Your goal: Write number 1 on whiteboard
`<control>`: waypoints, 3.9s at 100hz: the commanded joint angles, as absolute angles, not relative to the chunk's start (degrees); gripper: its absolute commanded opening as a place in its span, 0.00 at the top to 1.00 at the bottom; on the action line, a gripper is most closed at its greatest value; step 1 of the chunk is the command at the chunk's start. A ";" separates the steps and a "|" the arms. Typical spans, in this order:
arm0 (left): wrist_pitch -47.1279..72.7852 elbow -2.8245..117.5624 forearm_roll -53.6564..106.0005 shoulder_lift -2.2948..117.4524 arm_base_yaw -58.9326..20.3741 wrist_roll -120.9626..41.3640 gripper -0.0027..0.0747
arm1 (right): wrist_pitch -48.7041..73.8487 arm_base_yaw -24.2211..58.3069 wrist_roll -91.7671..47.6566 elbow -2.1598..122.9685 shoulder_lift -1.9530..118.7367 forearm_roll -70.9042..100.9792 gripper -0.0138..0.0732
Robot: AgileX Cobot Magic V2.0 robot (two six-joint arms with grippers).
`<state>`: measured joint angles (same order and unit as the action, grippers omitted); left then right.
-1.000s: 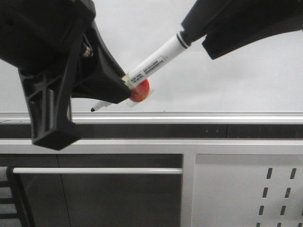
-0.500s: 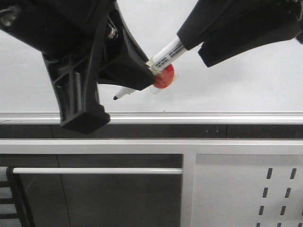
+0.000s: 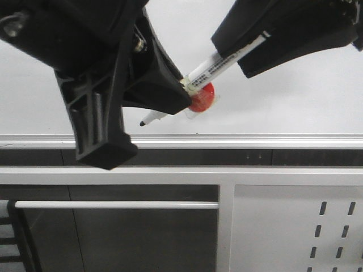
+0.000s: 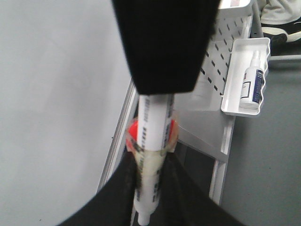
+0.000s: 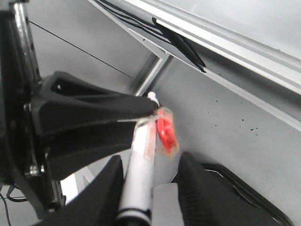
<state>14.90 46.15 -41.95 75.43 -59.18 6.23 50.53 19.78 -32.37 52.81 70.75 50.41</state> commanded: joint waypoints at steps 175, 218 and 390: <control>31.33 40.77 -26.00 52.89 -59.96 34.05 0.99 | 22.78 19.76 -42.47 35.05 41.95 44.33 0.92; 26.91 40.26 -26.72 53.32 -59.96 38.44 0.99 | 12.26 19.76 -42.69 17.59 22.05 45.61 0.90; 28.55 25.22 -62.17 2.08 -59.85 62.00 0.99 | 3.35 19.76 -43.34 16.32 21.79 46.61 0.90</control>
<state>30.73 24.00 -60.96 1.34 -59.65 61.38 6.34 19.78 -42.47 14.71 21.54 46.63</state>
